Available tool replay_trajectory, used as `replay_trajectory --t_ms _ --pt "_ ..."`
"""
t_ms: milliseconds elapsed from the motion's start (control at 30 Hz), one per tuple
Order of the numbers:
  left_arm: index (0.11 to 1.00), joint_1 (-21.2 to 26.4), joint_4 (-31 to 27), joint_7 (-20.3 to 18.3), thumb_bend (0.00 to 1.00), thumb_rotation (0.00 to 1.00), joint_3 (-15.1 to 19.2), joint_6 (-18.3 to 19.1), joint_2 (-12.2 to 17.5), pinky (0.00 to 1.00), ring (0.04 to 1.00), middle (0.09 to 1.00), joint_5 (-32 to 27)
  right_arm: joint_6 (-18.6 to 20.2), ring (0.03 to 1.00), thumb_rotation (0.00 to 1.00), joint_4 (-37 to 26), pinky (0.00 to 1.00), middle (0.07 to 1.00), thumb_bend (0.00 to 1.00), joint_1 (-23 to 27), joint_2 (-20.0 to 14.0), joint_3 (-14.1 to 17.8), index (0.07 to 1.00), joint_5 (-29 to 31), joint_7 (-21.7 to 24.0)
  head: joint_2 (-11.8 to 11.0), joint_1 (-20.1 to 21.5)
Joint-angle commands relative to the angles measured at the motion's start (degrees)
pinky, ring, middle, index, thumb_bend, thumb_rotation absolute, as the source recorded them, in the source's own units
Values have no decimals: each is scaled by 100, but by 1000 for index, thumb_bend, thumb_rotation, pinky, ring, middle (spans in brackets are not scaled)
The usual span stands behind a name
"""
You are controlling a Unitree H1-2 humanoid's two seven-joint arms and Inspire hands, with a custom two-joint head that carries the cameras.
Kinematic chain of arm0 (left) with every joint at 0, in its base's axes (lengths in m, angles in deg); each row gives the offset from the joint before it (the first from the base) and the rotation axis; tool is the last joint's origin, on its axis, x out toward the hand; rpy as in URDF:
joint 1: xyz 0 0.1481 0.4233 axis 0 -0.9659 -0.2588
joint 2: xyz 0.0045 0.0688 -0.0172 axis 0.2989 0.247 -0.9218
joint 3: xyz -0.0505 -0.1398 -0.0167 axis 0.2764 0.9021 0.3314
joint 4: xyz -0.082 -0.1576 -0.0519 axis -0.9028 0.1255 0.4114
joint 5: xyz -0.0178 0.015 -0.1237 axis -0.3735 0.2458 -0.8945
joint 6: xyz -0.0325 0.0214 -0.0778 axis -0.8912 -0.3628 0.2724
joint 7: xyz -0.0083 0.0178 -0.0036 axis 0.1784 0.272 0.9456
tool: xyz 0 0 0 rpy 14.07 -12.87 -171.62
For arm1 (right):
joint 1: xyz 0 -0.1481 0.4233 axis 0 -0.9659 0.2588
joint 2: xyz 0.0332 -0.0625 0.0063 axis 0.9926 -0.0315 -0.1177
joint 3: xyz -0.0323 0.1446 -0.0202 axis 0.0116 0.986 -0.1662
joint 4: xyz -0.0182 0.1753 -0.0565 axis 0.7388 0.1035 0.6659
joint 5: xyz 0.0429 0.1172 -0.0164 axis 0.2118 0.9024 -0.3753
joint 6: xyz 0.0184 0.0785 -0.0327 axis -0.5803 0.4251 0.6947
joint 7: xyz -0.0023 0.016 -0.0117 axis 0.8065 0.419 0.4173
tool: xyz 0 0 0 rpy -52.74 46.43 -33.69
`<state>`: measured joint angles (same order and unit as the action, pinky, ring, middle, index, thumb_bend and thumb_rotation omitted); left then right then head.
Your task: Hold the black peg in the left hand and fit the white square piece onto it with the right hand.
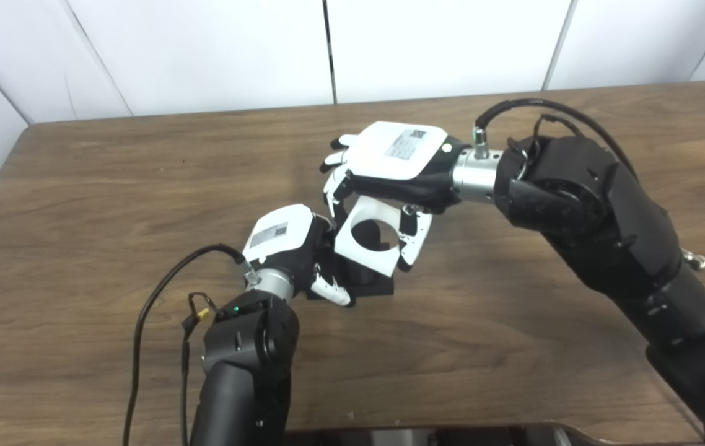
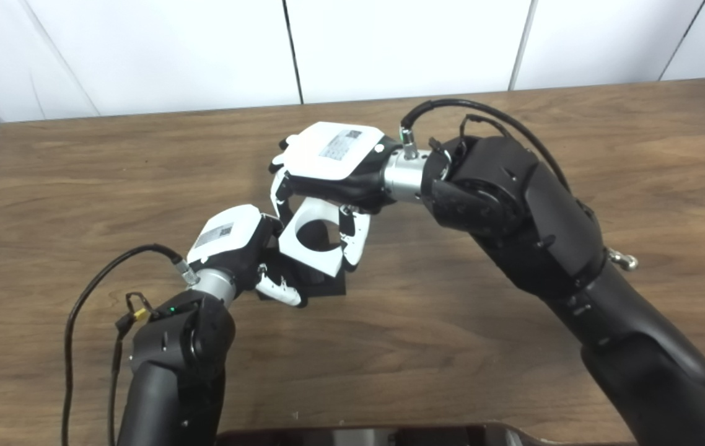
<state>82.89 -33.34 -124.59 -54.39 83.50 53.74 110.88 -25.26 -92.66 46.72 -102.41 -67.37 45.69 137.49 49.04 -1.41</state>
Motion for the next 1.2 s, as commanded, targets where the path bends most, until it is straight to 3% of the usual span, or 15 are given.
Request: replay_trajectory --t_ms 0,433,1167 --pt "484 24 -55 -145 523 53 -97 -52 -122 870 887 795 16 -110 919 135 -26 1000 780 525 292 69 50 483 -6 -171 5 -3" --pt "483 -43 -42 -67 523 52 -127 -82 -261 874 891 800 103 -110 924 136 57 1000 783 525 467 174 -76 483 -54 10 13 -44" --pt "483 -77 -143 -170 524 53 -83 -93 -403 904 898 799 248 -468 899 137 580 1000 763 525 418 71 -17 484 20 -197 45 27"
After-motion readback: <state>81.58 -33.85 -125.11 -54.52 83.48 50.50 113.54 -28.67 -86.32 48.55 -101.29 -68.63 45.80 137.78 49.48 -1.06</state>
